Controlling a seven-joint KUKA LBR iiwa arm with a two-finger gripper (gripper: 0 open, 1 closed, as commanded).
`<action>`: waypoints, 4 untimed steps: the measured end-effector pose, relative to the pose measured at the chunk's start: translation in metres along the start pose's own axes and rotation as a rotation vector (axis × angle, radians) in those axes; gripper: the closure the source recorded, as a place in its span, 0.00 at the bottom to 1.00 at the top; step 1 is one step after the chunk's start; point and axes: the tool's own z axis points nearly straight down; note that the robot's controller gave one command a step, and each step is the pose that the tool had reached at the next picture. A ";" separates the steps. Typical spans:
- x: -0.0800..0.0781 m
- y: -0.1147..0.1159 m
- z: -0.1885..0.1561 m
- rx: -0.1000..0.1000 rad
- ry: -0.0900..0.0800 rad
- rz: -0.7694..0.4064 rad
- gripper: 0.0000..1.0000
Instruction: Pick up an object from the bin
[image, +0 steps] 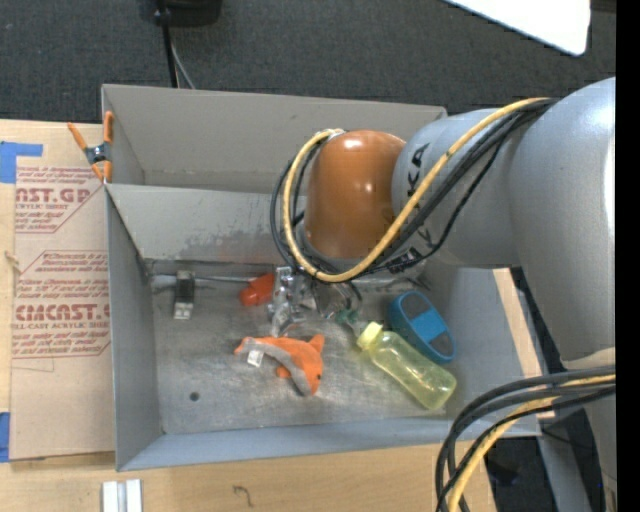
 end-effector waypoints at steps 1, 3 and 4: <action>-0.013 0.012 0.041 0.001 0.015 -0.045 0.00; 0.025 -0.025 0.052 0.001 0.000 -0.099 0.00; 0.055 -0.055 0.054 0.000 -0.010 -0.102 0.00</action>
Offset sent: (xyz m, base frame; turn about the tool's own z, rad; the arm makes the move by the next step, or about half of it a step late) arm 0.0000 0.0000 0.0000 0.0000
